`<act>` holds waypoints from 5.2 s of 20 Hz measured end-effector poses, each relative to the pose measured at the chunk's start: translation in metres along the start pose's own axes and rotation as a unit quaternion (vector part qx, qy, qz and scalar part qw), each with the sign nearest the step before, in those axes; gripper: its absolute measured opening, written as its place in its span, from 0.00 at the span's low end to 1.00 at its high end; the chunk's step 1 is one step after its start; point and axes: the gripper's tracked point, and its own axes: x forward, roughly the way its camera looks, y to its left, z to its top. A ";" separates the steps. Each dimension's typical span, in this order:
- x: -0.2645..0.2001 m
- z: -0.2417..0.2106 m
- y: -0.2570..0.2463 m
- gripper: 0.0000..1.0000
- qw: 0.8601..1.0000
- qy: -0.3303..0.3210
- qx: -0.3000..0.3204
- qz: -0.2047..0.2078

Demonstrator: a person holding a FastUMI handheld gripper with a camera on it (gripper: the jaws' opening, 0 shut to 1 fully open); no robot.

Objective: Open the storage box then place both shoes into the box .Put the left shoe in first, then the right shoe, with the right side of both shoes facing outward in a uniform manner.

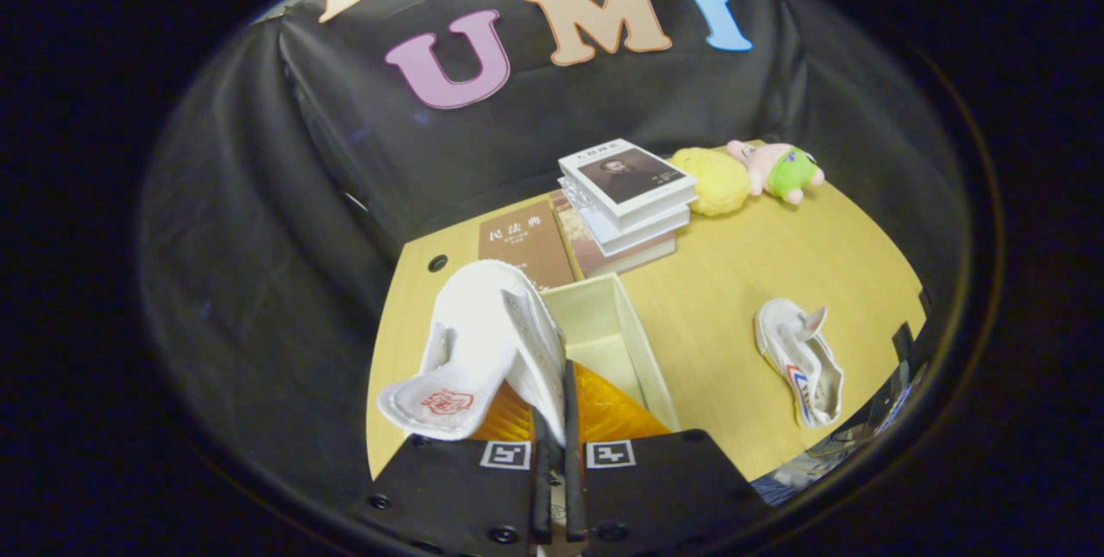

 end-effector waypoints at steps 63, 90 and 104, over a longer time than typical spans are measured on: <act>0.043 -0.047 -0.360 0.91 0.934 0.187 -0.202 -0.227; 0.076 -0.042 -0.348 0.05 0.963 0.112 -0.086 -0.228; -0.078 0.082 -0.239 0.04 0.970 -0.048 -0.094 -0.221</act>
